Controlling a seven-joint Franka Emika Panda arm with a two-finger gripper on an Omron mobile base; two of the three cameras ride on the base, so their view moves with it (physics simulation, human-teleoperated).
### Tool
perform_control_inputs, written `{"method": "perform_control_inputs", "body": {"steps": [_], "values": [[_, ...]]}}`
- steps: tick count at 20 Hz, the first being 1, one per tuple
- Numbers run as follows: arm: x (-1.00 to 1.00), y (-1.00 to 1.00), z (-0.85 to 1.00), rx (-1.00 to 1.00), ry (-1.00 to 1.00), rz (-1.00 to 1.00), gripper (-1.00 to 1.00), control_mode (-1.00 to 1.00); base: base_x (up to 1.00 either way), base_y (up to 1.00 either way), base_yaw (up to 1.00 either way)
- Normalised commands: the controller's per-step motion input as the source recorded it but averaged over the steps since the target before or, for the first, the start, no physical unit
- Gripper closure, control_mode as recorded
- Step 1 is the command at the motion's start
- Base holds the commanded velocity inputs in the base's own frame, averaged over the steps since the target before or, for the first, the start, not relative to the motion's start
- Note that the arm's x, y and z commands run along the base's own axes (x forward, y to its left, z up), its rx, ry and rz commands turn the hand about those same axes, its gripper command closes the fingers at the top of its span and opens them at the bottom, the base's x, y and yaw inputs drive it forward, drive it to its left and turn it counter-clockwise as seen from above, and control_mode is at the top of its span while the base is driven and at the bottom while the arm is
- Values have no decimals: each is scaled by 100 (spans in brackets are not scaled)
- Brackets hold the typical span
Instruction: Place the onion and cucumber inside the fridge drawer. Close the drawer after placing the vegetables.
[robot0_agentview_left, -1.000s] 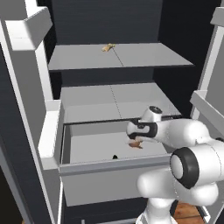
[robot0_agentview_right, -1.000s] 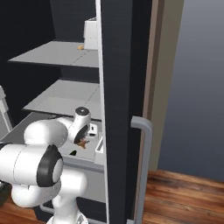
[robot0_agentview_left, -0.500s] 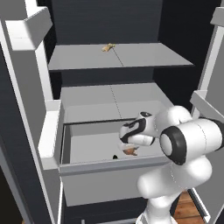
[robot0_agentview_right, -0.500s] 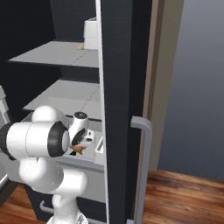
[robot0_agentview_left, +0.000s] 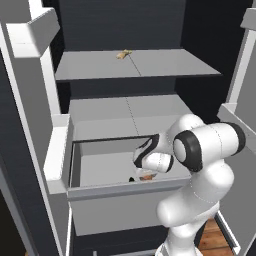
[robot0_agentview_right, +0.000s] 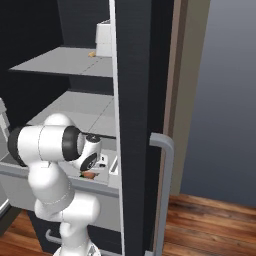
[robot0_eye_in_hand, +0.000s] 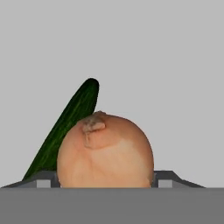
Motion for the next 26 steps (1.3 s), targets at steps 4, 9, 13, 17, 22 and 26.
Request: {"method": "perform_control_inputs", "body": {"steps": [4, 9, 13, 17, 22, 26], "values": [[0, 0, -39, 0, 0, 0, 100, -100, 0, 0, 0], [0, 10, -38, 0, 0, 0, 100, -100, 0, 0, 0], [-9, 5, -17, 0, 0, -3, -100, -100, 0, 0, 0], [-6, 0, 0, 0, 0, -3, -100, -100, 0, 0, 0], [0, 10, 31, 0, 0, -6, -100, -100, 0, 0, 0], [0, 1, 75, 0, -2, -5, -100, -100, 0, 0, 0]]}}
